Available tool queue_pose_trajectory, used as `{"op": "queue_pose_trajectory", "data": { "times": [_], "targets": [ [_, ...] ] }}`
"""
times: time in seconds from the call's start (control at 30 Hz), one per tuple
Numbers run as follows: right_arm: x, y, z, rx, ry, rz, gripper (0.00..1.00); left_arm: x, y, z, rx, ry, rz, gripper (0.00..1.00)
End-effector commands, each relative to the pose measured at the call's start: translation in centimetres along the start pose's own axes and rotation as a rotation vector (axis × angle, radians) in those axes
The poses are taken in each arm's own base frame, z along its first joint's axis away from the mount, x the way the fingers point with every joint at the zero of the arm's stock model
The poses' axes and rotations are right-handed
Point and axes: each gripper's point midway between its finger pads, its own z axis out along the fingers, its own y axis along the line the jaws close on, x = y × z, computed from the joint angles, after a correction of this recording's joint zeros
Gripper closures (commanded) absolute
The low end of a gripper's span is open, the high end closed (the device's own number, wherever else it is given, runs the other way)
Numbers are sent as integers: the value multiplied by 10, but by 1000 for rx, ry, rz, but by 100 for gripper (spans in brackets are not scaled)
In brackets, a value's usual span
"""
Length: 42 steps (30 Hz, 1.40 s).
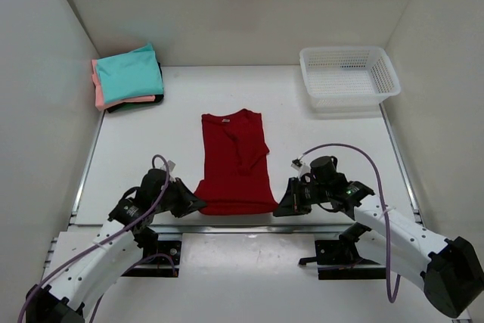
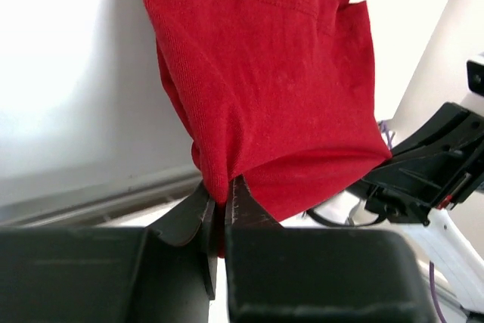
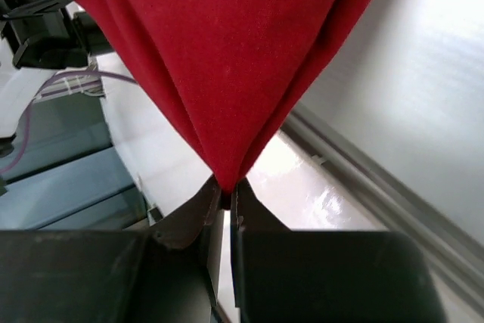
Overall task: Fold and stack the t-shirts
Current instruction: Fold the long partially folded tshirt into a neat square
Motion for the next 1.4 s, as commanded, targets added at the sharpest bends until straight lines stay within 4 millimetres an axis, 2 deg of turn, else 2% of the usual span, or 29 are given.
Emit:
{"op": "queue_pose_trajectory", "data": {
  "times": [0.0, 0.17, 0.23, 0.3, 0.33, 0.37, 0.4, 0.43, 0.5, 0.53, 0.57, 0.6, 0.63, 0.67, 0.7, 0.73, 0.77, 0.8, 0.83, 0.87, 0.93, 1.03, 1.07, 1.1, 1.13, 1.17, 1.2, 1.27, 1.37],
  "targets": [
    [13, 0, -5, 11, 63, 75, 100, 8, 13, -5, -64, 35, -18, 90],
    [4, 1, -3, 25, 95, 57, 100, -2, 2, -2, -52, 42, -14, 83],
    [-10, 2, -5, 33, 84, 55, 100, -12, -6, 2, -48, 29, -18, 78],
    [-36, 13, -9, 27, 62, 30, 100, -23, -16, 9, -61, 43, -6, 76],
    [-46, 11, -8, 40, 62, 28, 100, -36, -32, 8, -34, 21, 15, 75],
    [-65, 16, -8, 42, 50, 11, 100, -48, -44, 10, -28, 25, 15, 75],
    [-85, 29, -13, 33, 25, -34, 100, -56, -38, 18, -67, 40, 23, 74],
    [-98, 24, -10, 56, 35, -9, 100, -74, -51, 22, -66, 27, 48, 74],
    [-154, 28, -9, 75, -6, -29, 100, -119, -79, 27, -53, -27, 71, 74],
    [-181, 40, -14, 62, -48, -68, 100, -135, -72, 39, -91, -25, 58, 74],
    [-200, 30, -7, 77, -42, -26, 100, -154, -91, 39, -61, -51, 77, 74],
    [-238, 29, -3, 80, -78, -34, 100, -180, -97, 51, -74, -77, 58, 73],
    [-274, 46, -12, 72, -149, -90, 100, -198, -86, 69, -110, -93, 39, 68],
    [-313, 41, -10, 87, -189, -92, 100, -219, -90, 81, -114, -113, 33, 66],
    [-334, 18, 2, 109, -185, -55, 100, -247, -101, 81, -95, -175, 33, 59],
    [-368, 36, -7, 90, -259, -88, 100, -260, -94, 99, -110, -184, 31, 54],
    [-389, 10, 2, 92, -263, -34, 88, -283, -104, 99, -95, -229, 40, 48],
    [-418, 6, -1, 78, -303, -18, 29, -302, -108, 107, -76, -245, 21, 47],
    [-440, 26, -14, 44, -350, -47, 2, -308, -102, 116, -80, -239, 2, 47],
    [-446, 4, -7, 49, -326, -3, 1, -317, -110, 120, -64, -250, 7, 47],
    [-465, 8, -18, 52, -351, -28, 0, -323, -102, 128, -71, -237, -16, 43],
    [-447, -5, -11, 97, -290, -43, 1, -314, -94, 133, -71, -218, -36, 44],
    [-438, -21, -5, 118, -265, -40, 0, -308, -92, 132, -65, -217, -49, 44],
    [-437, -11, -13, 118, -292, -75, 1, -297, -87, 133, -74, -208, -58, 45],
    [-421, -10, -11, 123, -270, -76, 1, -289, -79, 134, -87, -204, -73, 45],
    [-411, -24, -1, 128, -260, -68, 1, -285, -89, 133, -68, -211, -59, 45],
    [-415, -14, -9, 122, -305, -107, 1, -278, -86, 136, -77, -204, -62, 46],
    [-404, -23, 1, 131, -293, -122, 0, -268, -88, 142, -95, -200, -52, 45],
    [-406, -28, 15, 143, -280, -169, 1, -260, -80, 151, -142, -201, -33, 45]
  ]
}}
